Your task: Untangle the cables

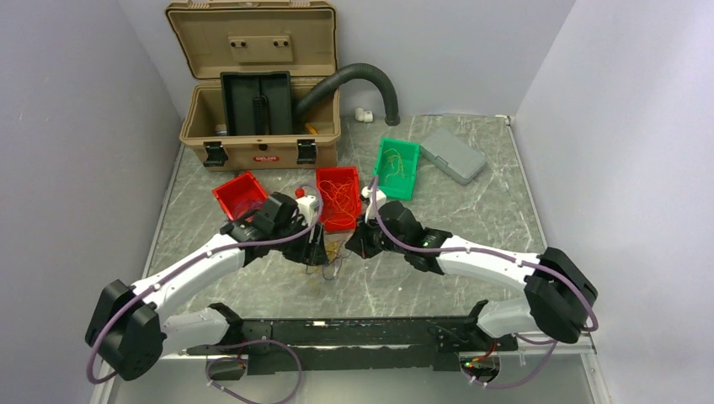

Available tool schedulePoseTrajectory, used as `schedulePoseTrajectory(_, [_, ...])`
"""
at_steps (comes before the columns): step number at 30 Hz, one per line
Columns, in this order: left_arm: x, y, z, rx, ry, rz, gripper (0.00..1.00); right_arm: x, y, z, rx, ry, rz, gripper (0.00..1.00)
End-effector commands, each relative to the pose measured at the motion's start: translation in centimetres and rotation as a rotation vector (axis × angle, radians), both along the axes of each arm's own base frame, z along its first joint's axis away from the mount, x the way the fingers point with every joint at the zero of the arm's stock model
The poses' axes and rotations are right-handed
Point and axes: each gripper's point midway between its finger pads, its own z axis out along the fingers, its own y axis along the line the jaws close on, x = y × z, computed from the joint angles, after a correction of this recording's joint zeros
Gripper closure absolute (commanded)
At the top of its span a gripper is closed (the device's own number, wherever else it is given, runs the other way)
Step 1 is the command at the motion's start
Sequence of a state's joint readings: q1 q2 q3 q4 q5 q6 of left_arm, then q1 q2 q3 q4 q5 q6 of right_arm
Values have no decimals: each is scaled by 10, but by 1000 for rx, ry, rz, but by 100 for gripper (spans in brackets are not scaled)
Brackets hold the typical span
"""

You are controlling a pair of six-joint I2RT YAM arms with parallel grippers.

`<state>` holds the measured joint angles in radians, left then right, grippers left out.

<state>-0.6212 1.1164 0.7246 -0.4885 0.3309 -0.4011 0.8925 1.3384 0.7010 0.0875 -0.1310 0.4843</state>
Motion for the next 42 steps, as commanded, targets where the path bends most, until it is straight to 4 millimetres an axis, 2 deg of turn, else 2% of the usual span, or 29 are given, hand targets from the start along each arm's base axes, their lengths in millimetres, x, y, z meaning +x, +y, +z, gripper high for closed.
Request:
schedulePoseTrajectory(1, [16, -18, 13, -59, -52, -42, 39, -7, -11, -1, -6, 15, -28, 100])
schedulePoseTrajectory(5, [16, -26, 5, -68, -22, -60, 42, -6, -14, 0, -10, 11, -40, 100])
schedulePoseTrajectory(10, [14, -24, -2, -43, -19, -56, 45, -3, -20, 2, -27, 1, -72, 100])
schedulePoseTrajectory(13, [10, -25, -3, -56, -12, -73, 46, -2, -22, 4, -29, -6, -80, 100])
schedulePoseTrajectory(23, [-11, -26, -24, -20, 61, -131, 49, 2, -19, 2, -33, -3, -86, 100])
schedulePoseTrajectory(28, [-11, -29, -37, -2, 82, -155, 64, 4, -19, 3, -33, -2, -100, 100])
schedulePoseTrajectory(29, [-12, -28, -40, 4, 90, -158, 70, 5, -20, 4, -36, -4, -109, 100])
schedulePoseTrajectory(31, [-11, -26, -44, 22, 91, -154, 87, 7, -22, 6, -40, -5, -131, 100])
schedulePoseTrajectory(32, [-9, -23, -43, 34, 79, -141, 99, 11, -28, 5, -61, -7, -166, 100])
schedulePoseTrajectory(36, [5, -6, -23, 57, -44, -37, 100, 19, -61, -2, -150, 15, -342, 100])
schedulePoseTrajectory(42, [29, 34, 30, 35, -209, 142, 100, 20, -131, -14, -231, 44, -648, 100])
